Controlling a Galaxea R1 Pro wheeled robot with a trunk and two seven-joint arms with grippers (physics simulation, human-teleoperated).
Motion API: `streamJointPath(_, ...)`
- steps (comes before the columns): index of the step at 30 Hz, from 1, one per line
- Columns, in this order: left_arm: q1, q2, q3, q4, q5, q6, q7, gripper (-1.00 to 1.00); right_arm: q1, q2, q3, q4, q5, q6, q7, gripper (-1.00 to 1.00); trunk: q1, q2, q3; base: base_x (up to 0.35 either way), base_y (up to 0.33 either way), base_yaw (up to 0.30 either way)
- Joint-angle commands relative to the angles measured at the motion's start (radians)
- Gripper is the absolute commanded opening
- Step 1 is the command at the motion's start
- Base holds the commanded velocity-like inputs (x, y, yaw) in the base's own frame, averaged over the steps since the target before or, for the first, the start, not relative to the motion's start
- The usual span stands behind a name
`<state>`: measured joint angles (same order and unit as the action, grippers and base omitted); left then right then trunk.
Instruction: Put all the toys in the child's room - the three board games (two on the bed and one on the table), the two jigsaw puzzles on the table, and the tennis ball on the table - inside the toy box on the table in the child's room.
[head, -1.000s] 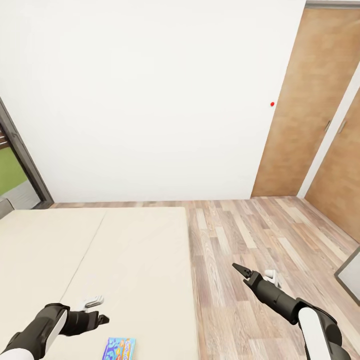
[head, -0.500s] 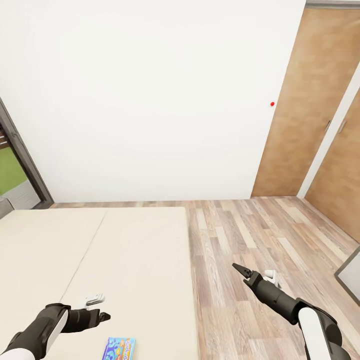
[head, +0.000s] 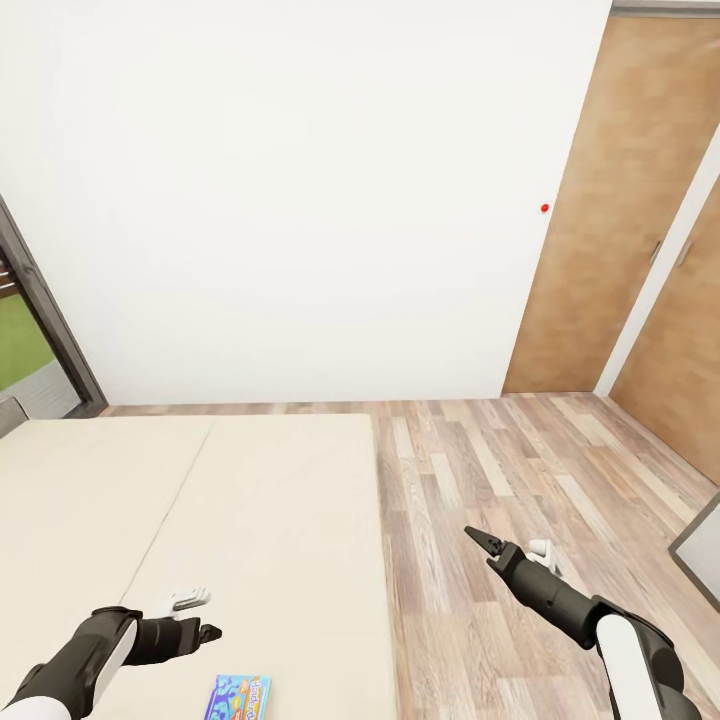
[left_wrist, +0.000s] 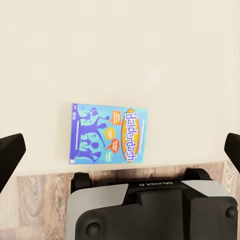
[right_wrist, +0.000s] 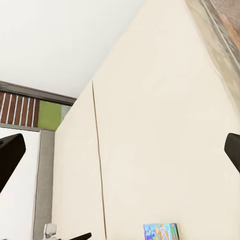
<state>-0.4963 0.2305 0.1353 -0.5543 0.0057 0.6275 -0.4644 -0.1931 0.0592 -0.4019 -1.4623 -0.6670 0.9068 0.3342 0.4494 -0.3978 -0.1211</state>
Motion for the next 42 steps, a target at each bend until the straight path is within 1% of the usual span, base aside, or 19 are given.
streamJointPath(1,-0.001,0.000,0.004,-0.001,0.000,0.008,-0.004,1.00,-0.001,0.001,-0.003,0.000,0.006,0.006,0.008,1.00,0.001,-0.002,-0.002,0.000,0.000,0.000)
streamJointPath(10,-0.001,0.000,0.006,-0.001,0.002,0.006,-0.003,1.00,-0.001,0.001,-0.004,0.002,0.003,0.006,0.006,1.00,0.001,-0.002,-0.010,0.000,0.000,0.000)
streamJointPath(42,-0.001,0.001,0.006,-0.007,0.002,0.003,-0.002,1.00,-0.001,0.001,-0.003,0.004,0.004,0.006,-0.009,1.00,0.001,-0.002,-0.061,0.000,0.000,0.000)
